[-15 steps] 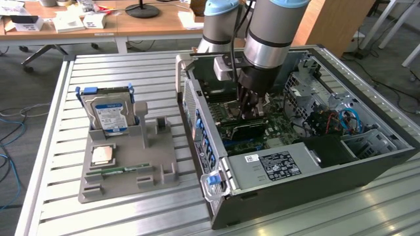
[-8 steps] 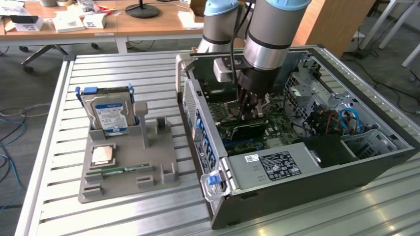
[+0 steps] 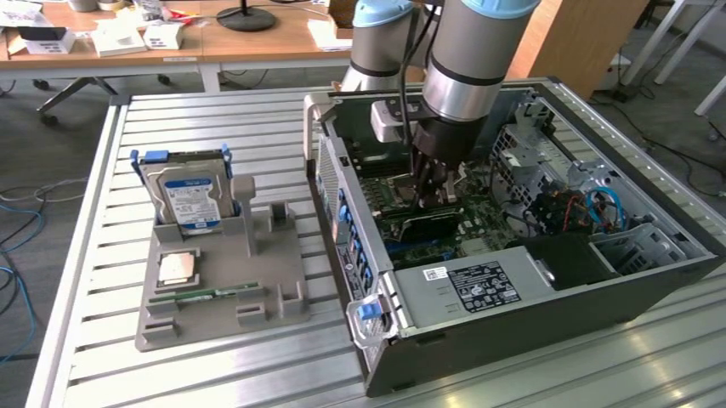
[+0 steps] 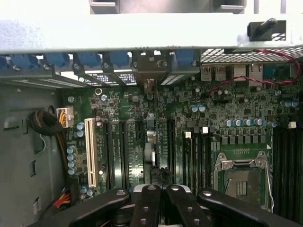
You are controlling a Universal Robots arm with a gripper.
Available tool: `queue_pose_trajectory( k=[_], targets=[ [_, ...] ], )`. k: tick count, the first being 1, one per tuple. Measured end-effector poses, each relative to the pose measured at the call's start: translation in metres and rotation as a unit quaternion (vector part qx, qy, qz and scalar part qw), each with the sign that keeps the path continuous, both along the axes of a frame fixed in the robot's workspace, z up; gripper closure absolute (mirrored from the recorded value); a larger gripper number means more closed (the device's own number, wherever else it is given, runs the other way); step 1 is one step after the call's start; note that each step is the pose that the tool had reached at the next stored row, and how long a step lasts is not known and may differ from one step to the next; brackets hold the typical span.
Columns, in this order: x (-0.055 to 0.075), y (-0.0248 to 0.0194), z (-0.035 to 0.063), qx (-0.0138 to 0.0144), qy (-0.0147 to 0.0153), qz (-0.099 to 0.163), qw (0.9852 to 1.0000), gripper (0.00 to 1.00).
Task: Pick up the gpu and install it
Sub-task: 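Press down on the gpu until it lock into place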
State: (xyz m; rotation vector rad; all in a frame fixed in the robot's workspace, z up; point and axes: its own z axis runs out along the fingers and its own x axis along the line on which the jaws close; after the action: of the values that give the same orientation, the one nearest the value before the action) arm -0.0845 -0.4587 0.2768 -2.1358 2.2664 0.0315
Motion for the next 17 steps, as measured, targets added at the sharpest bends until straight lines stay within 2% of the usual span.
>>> queue_pose_trajectory(
  k=[9,12,17],
  targets=[
    [0.0001,0.0,-0.0038,-0.0001,0.0,0.0,1.0,0.89],
    [0.0001,0.0029,-0.0049,0.0001,0.0,0.0,1.0,0.89],
    [0.0001,0.003,-0.0081,-0.0001,0.0,0.0,1.0,0.89]
  ],
)
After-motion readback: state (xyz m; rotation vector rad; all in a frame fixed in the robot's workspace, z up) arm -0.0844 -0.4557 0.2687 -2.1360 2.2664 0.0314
